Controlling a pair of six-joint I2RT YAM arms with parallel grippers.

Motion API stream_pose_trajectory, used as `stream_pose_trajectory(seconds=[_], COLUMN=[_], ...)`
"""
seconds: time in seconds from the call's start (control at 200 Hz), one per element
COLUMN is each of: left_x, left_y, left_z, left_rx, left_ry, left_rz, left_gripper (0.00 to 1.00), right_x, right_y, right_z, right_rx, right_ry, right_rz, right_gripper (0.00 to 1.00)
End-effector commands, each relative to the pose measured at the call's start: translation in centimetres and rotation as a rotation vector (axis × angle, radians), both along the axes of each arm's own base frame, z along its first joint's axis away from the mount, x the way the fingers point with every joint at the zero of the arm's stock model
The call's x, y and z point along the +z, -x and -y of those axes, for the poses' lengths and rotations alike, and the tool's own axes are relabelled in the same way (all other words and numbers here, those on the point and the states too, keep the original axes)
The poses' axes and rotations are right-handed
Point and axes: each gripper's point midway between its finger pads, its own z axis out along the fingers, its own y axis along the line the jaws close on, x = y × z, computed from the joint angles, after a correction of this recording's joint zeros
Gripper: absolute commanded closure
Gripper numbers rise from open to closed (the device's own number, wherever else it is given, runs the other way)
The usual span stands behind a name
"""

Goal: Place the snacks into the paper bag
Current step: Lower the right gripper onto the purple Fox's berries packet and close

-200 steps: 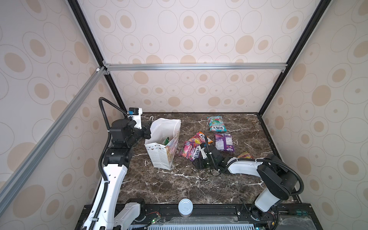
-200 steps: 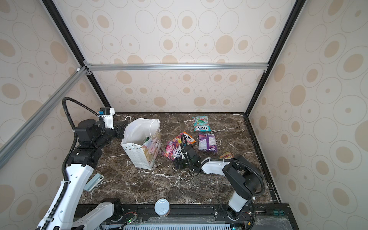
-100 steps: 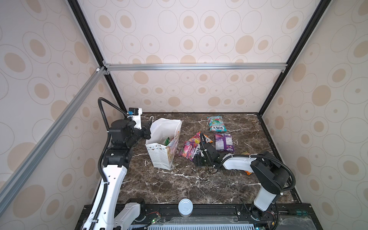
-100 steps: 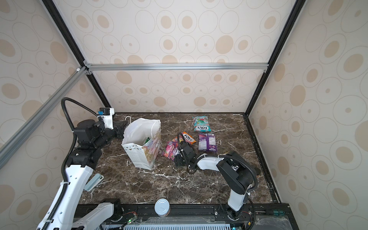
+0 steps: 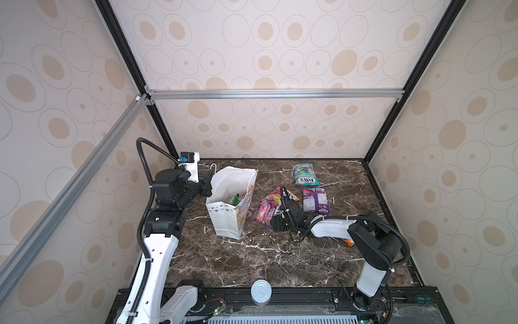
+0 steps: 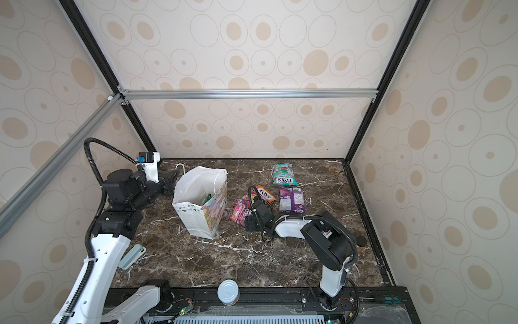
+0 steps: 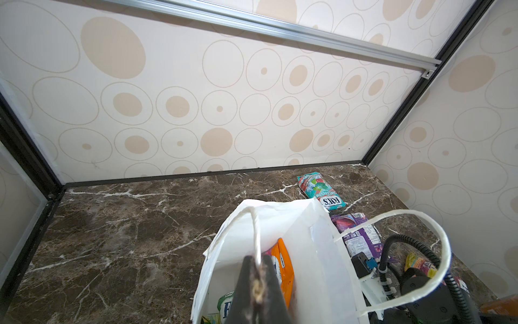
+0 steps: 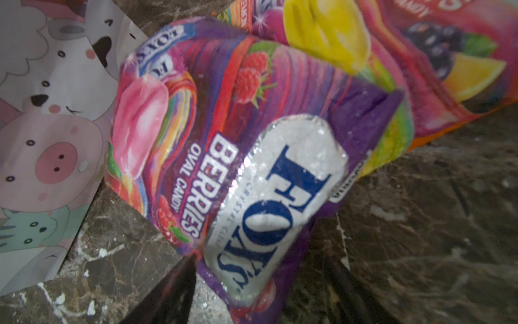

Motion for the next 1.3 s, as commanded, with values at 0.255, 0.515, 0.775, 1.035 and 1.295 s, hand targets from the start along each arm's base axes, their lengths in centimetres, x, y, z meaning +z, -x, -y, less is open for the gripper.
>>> stream_pose_trajectory(seconds=[0.255, 0.515, 0.775, 1.035, 1.295], left_x=[1.8, 1.8, 2.1, 2.1, 2.2], left_y=[0.7, 0.7, 0.9, 1.0, 1.1], left_z=[0.1, 0.1, 0.2, 0.7, 0.7], left_rx=[-0.014, -0.015, -0.015, -0.048, -0.05], left_ry=[0.0, 0.0, 0.0, 0.013, 0.014], left_rz=[0.06, 0.058, 0.066, 0.067, 0.071], left_gripper=[1.0, 1.0, 1.0, 1.0, 1.0], right_x=[-2.7, -2.8, -2.1, -2.0, -1.4], right_y=[0.2, 0.2, 0.4, 0.6, 0.7], right_z=[0.1, 0.4, 0.6, 0.6, 0.4], right_rx=[-0.043, -0.058, -0.063, -0.064, -0.056], right_ry=[-0.018, -0.024, -0.032, -0.047, -0.064], right_rz=[-0.053, -0.053, -0.042, -0.047, -0.042], right_gripper=[0.42, 0.55, 0.68, 0.81, 0.56])
